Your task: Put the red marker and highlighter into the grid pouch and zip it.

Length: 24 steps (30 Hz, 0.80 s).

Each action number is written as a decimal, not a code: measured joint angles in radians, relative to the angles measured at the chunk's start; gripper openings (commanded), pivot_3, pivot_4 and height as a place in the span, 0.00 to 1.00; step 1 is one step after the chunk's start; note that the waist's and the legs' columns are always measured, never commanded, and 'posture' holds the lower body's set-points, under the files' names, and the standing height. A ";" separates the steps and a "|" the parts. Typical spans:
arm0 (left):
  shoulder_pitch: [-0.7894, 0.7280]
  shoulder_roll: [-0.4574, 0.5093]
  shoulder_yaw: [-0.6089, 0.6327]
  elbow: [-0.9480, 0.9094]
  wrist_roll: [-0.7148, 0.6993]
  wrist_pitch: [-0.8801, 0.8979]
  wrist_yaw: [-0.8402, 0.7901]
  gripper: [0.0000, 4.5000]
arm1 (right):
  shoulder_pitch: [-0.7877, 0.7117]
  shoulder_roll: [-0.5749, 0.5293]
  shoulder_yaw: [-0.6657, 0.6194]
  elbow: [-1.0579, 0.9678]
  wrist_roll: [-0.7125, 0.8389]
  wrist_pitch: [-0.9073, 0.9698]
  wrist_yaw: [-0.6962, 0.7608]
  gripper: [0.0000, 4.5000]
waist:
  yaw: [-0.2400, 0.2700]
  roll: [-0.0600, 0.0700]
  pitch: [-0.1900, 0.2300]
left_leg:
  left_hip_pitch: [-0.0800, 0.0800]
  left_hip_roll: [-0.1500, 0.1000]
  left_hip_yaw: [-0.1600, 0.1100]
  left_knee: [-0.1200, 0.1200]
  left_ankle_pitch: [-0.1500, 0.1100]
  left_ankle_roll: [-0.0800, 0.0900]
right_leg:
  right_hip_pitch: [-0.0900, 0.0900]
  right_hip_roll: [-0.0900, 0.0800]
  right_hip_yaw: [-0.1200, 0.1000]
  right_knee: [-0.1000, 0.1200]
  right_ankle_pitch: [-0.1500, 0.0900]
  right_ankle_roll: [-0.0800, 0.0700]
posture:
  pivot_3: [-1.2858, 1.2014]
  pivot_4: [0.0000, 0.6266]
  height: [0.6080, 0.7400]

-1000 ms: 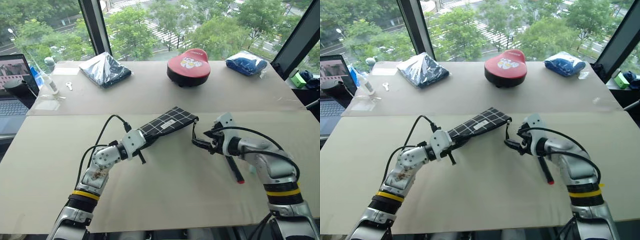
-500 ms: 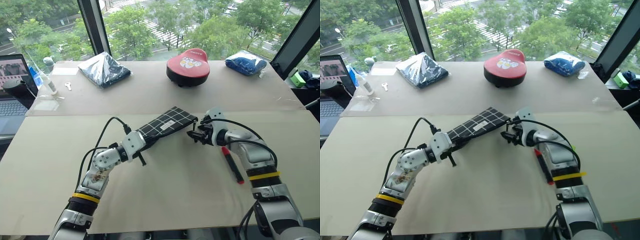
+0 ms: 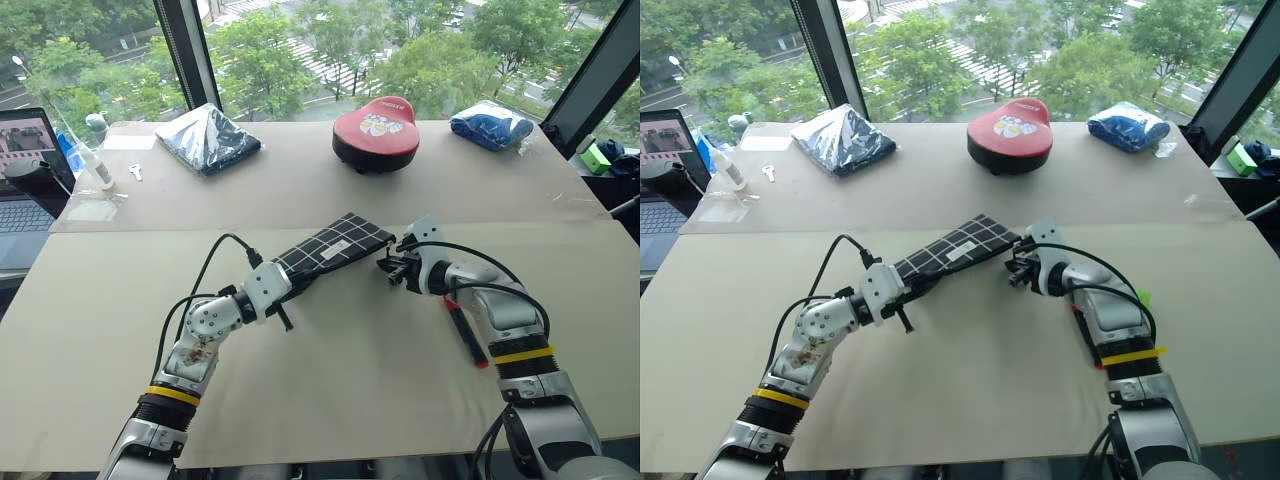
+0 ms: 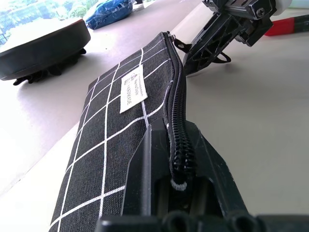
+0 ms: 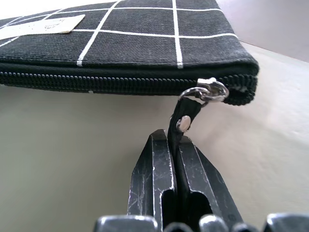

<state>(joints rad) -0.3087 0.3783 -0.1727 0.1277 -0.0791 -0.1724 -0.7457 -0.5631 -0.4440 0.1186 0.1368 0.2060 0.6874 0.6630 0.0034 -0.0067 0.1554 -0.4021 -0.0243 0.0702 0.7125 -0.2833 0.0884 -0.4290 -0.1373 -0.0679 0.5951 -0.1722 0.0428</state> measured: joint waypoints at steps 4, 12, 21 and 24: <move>-0.007 -0.005 0.000 0.010 0.000 -0.002 0.000 0.00 | 0.031 -0.024 0.077 -0.097 -0.008 -0.007 0.066 0.01 | -0.001 0.000 0.000 | 0.000 0.000 0.000 0.000 0.000 0.000 | 0.000 0.000 0.000 0.000 0.000 0.000 | 0.52 0.24 1.00; -0.030 -0.018 0.000 0.030 0.000 -0.026 -0.002 0.00 | -0.005 -0.020 0.148 -0.210 0.018 -0.007 0.192 0.01 | 0.000 0.000 0.000 | 0.000 0.000 0.000 0.000 0.000 0.000 | 0.000 0.000 0.000 0.000 0.000 0.000 | 0.52 0.24 1.00; -0.042 -0.026 0.003 0.050 -0.001 -0.050 -0.004 0.00 | -0.106 0.019 0.161 -0.187 0.080 0.021 0.277 0.01 | 0.000 0.000 0.000 | 0.000 0.000 0.000 0.000 0.000 0.000 | -0.001 0.000 0.000 0.000 0.000 0.000 | 0.52 0.24 1.00; -0.044 -0.029 0.006 0.064 0.000 -0.050 -0.004 0.00 | -0.111 0.045 0.200 -0.142 0.038 0.009 0.254 0.08 | 0.000 0.000 0.000 | -0.001 0.000 0.000 0.000 0.000 0.000 | -0.002 0.000 0.000 0.000 0.000 0.000 | 0.52 0.24 1.00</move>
<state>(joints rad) -0.3532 0.3493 -0.1670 0.1921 -0.0795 -0.2220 -0.7495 -0.6736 -0.3993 0.3187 -0.0049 0.2442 0.6968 0.9167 0.0032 -0.0066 0.1554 -0.4033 -0.0244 0.0698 0.7127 -0.2833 0.0882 -0.4307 -0.1372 -0.0681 0.5956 -0.1722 0.0427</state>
